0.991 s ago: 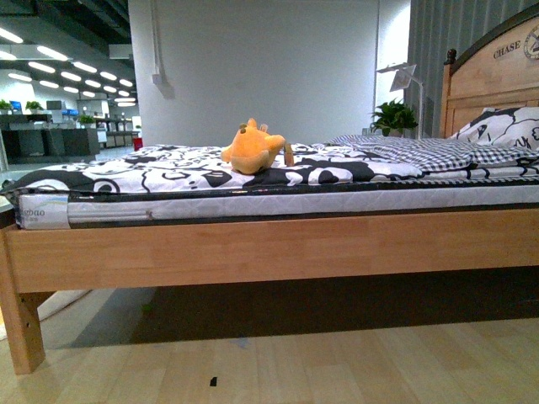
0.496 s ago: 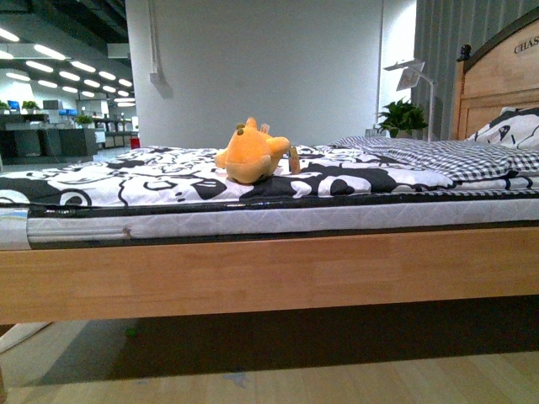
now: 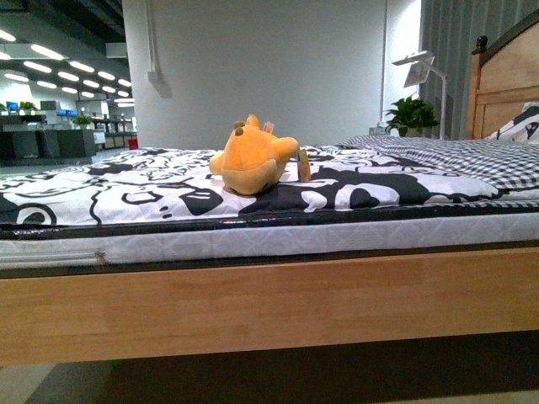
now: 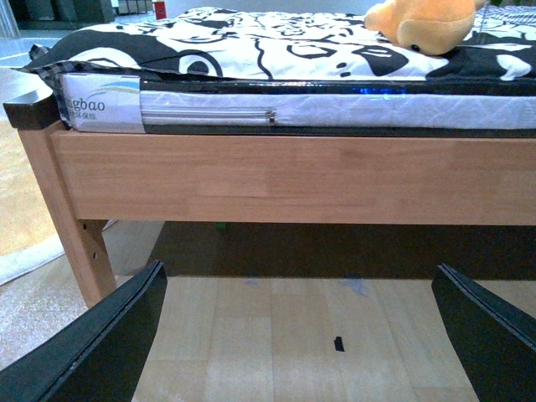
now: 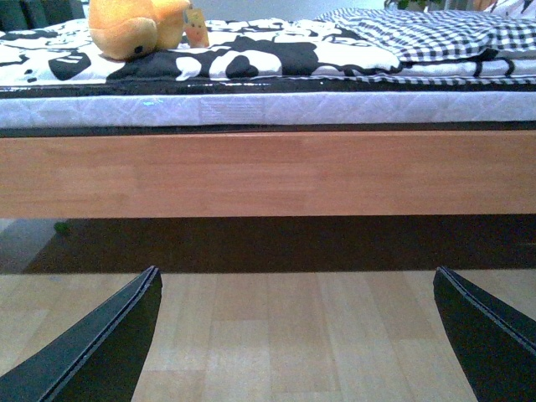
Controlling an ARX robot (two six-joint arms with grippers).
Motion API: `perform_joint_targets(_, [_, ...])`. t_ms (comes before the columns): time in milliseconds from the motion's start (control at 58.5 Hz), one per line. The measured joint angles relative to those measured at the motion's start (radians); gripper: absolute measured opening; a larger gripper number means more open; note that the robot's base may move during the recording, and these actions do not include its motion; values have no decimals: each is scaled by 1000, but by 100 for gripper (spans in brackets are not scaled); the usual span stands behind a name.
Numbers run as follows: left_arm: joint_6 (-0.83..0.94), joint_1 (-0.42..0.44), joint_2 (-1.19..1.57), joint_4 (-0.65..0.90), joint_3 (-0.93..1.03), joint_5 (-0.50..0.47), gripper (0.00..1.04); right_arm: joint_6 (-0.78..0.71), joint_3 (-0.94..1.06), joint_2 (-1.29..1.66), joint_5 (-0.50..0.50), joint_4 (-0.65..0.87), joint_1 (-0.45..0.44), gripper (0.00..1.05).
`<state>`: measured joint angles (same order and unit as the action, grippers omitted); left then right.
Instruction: Put away toys
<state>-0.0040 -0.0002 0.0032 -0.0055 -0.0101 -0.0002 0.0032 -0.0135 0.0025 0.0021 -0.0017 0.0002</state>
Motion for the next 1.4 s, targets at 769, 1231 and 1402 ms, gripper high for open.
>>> perform_joint_targets(769, [0,0,0,0,0,0,98,0,0,0,-3,0,0,98])
perform_joint_targets(1231, [0,0,0,0,0,0,98,0,0,0,-3,0,0,98])
perform_joint_targets(1402, [0,0,0,0,0,0,98,90,-26,137,-227,103,-76,98])
